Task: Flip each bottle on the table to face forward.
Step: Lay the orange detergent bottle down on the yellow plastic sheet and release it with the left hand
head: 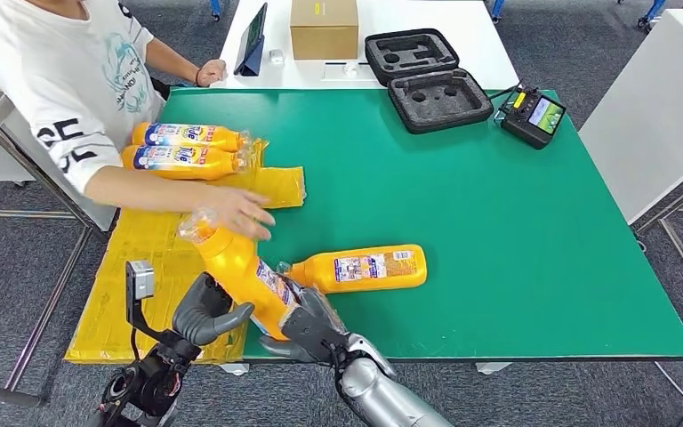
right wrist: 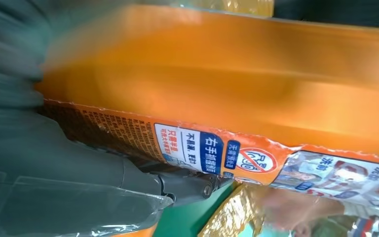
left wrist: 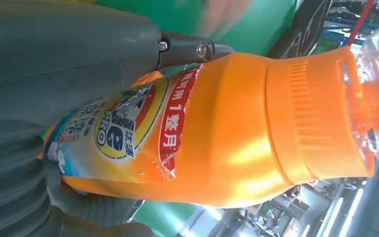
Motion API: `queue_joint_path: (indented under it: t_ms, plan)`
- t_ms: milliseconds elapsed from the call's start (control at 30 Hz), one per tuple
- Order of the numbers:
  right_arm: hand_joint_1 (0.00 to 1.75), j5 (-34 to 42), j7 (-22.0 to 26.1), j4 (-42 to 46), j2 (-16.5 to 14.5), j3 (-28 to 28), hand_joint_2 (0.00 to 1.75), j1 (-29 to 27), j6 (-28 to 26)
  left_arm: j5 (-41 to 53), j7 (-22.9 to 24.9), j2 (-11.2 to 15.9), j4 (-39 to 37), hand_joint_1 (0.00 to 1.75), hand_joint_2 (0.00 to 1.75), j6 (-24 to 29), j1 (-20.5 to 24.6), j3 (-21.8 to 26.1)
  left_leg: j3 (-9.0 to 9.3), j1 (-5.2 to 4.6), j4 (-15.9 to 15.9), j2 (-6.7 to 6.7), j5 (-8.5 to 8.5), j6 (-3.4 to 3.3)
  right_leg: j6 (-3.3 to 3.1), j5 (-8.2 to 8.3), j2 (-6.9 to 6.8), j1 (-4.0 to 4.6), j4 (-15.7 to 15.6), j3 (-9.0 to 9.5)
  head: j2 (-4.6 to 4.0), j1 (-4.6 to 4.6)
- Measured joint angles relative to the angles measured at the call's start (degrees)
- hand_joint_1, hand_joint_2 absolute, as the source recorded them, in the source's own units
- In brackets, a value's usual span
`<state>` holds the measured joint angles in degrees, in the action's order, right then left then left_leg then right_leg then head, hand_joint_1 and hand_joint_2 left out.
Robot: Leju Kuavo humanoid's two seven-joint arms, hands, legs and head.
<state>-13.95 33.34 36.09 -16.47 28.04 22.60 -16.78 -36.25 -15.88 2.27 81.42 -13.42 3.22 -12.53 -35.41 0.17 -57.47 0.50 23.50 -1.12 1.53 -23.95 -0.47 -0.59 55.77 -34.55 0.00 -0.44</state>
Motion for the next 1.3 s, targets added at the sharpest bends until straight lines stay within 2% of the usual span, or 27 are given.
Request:
queue_joint_path:
  t_ms: [200, 1133, 1267, 1300]
  plan:
    - [1.75, -3.45, -2.73, -0.20, -0.48, 0.56, 1.75, 0.36, -3.98, 1.08, 0.14, 0.00, 0.00, 0.00, 1.75, 1.58, 0.09, 0.02, 0.00, 0.00, 0.00, 0.00, 0.00, 0.00, 0.00, 0.00, 0.00, 0.00, 0.00, -0.01, 0.00, 0.00]
    - [1.75, -3.56, -3.29, -0.32, -0.84, 1.14, 1.75, 0.45, -4.34, 1.17, 0.14, 0.00, 0.00, 0.00, 1.75, 1.62, 0.10, 0.03, 0.00, 0.00, 0.00, 0.00, 0.00, 0.00, 0.00, 0.00, 0.00, 0.00, 0.00, -0.01, 0.00, 0.00]
    - [1.75, -5.12, -3.77, -0.44, -0.96, 1.50, 1.75, 0.63, -3.83, 0.90, 0.14, -0.03, -0.01, 1.75, 1.75, 1.97, 0.11, 0.03, -0.01, 0.00, 0.00, 0.01, 0.00, 0.00, 0.00, 0.00, 0.01, 0.00, 0.00, -0.01, 0.00, 0.01]
    - [1.75, -6.81, -4.47, -0.60, -1.14, 2.13, 1.75, 0.89, -3.38, 0.60, 0.14, -0.10, -0.07, 1.75, 1.75, 2.33, 0.13, 0.05, -0.01, 0.00, 0.00, 0.03, 0.00, 0.00, 0.00, 0.00, 0.03, 0.00, 0.00, -0.02, 0.00, 0.01]
